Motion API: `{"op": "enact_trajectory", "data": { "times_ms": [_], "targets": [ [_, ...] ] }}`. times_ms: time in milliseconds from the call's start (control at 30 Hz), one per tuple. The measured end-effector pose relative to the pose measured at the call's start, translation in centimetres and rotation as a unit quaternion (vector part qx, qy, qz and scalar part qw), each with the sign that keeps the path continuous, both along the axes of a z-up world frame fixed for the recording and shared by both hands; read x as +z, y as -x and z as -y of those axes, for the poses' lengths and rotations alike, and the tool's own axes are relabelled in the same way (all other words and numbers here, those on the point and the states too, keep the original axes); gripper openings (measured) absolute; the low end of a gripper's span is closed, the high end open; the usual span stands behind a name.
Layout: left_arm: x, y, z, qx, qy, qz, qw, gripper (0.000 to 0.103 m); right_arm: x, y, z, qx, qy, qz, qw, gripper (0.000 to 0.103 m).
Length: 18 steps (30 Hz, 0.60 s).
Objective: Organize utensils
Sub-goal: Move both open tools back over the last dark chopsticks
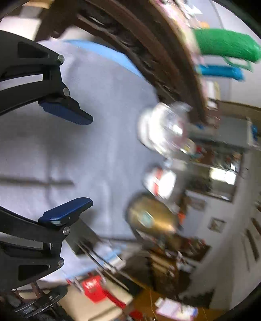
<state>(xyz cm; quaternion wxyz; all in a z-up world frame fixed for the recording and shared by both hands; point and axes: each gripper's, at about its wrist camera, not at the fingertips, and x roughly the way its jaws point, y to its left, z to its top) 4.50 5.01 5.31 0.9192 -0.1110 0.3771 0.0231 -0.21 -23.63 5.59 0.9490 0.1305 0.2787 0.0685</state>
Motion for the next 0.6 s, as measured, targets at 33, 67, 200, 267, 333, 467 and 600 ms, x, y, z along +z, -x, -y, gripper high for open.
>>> {"op": "enact_trajectory", "data": {
  "times_ms": [33, 67, 200, 267, 333, 467, 600],
  "targets": [
    [-1.6, 0.1, -0.8, 0.010, -0.005, -0.029, 0.9995, 0.075, -1.3, 0.2, -0.9, 0.012, 0.004, -0.020, 1.000, 0.069],
    [-2.6, 0.2, -1.2, 0.014, -0.007, -0.045, 0.9989, 0.075, -2.1, 0.4, -1.4, 0.016, 0.005, -0.033, 0.999, 0.069],
    [-5.5, 0.8, -2.2, 0.024, -0.017, -0.090, 0.9955, 0.075, -5.1, 0.8, -3.9, 0.049, -0.005, -0.091, 0.995, 0.069],
    [-6.3, 1.0, -2.4, 0.023, -0.016, -0.099, 0.9947, 0.075, -6.0, 0.9, -5.0, 0.064, -0.002, -0.110, 0.992, 0.069],
    [-6.7, 1.1, -2.4, 0.023, -0.019, -0.105, 0.9940, 0.075, -6.4, 1.0, -5.8, 0.073, 0.000, -0.121, 0.990, 0.069],
    [-7.2, 1.6, -2.6, 0.026, -0.018, -0.111, 0.9933, 0.075, -7.3, 0.8, -6.5, 0.081, 0.000, -0.137, 0.987, 0.069],
    [-8.2, 1.7, -2.9, 0.026, -0.022, -0.125, 0.9915, 0.075, -8.2, 0.7, -6.9, 0.084, 0.002, -0.155, 0.984, 0.069]
  ]
}}
